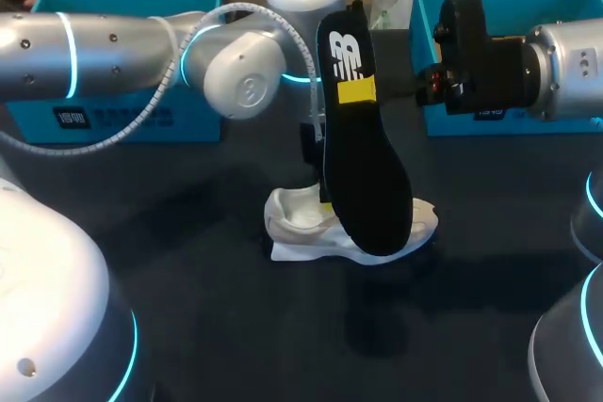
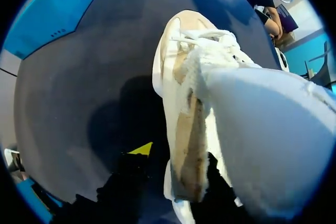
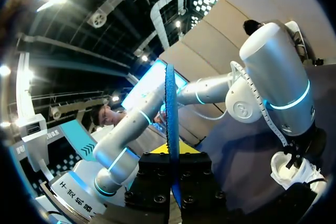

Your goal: Take the shoe out of the shoebox, open the shoe tongue, remove and reinsert the insole, then place the shoe into the shoebox

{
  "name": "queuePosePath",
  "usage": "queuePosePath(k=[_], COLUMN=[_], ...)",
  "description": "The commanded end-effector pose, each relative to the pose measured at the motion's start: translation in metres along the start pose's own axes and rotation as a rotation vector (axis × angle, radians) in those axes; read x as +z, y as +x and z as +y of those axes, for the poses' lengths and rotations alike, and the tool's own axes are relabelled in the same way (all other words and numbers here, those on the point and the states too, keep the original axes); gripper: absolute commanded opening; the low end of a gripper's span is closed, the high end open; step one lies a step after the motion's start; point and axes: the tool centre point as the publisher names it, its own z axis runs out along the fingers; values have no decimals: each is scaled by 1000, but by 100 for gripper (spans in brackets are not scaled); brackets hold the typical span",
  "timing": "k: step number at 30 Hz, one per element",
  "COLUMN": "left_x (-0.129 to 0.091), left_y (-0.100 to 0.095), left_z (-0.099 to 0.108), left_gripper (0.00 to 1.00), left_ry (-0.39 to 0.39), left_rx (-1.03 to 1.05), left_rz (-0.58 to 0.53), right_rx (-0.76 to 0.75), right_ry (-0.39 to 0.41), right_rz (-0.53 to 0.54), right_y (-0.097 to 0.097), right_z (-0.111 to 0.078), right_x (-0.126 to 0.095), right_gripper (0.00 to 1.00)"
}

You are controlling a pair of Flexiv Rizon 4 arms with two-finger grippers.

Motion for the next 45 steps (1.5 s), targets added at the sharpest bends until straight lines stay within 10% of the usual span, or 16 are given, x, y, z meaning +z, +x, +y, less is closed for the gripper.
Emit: queuePosePath(k=[1, 21, 37, 45], left_x=[-2, -61, -85, -86], left_y=[-1, -5, -15, -16], left_z=[-2, 21, 33, 32], left_gripper=[0, 0, 0, 0], left_ry=[-18, -109, -318, -324], left_rx=[4, 617, 1563, 1578], left_rz=[11, 475, 250, 244], right_rx=[2, 2, 2, 2], right_ry=[3, 3, 3, 3], right_rz=[-1, -1, -1, -1], right_y=[-1, -1, -1, -1], right_z=[2, 2, 2, 2], right_x=[3, 3, 3, 3], right_gripper=[0, 0, 0, 0])
